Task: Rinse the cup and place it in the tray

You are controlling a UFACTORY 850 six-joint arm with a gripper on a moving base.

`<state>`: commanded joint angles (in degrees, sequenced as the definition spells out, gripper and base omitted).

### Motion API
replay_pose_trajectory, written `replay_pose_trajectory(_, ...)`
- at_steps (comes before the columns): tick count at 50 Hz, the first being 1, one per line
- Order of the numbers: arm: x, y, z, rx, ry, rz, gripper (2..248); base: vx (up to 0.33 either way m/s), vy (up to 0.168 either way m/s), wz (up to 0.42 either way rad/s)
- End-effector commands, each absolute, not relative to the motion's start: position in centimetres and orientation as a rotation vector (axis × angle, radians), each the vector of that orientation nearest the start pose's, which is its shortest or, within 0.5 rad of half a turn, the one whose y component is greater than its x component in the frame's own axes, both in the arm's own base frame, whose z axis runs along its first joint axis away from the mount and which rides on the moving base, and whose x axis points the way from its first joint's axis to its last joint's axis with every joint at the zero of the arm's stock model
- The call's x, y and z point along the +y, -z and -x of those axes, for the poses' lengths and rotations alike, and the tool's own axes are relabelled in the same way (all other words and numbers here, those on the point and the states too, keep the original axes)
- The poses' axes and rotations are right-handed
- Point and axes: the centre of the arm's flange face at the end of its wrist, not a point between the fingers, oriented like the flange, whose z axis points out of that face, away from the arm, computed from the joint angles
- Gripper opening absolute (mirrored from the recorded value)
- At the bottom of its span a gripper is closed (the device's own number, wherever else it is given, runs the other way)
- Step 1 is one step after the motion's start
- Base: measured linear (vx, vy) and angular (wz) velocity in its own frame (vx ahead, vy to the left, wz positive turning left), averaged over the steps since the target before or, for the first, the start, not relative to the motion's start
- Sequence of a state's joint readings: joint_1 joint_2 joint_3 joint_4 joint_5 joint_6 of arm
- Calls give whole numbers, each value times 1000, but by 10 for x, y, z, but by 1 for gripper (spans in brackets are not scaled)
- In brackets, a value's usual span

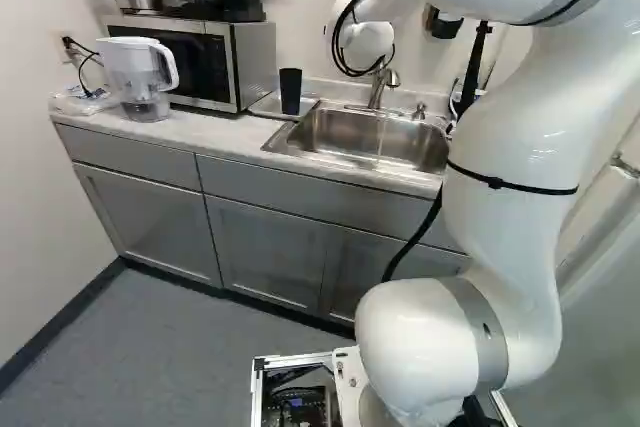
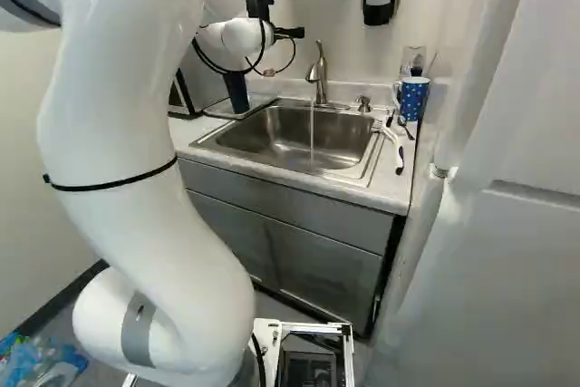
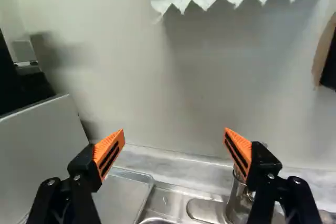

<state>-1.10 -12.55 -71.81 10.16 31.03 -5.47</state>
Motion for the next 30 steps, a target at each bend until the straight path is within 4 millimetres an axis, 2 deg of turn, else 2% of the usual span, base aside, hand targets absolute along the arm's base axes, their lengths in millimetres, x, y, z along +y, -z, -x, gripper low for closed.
replay_pose_trajectory(23,-36,-678,-632,215,2289,2215,247,0,0,0)
replay_pose_trajectory(30,-43,-676,-640,226,2277,2234,247,0,0,0)
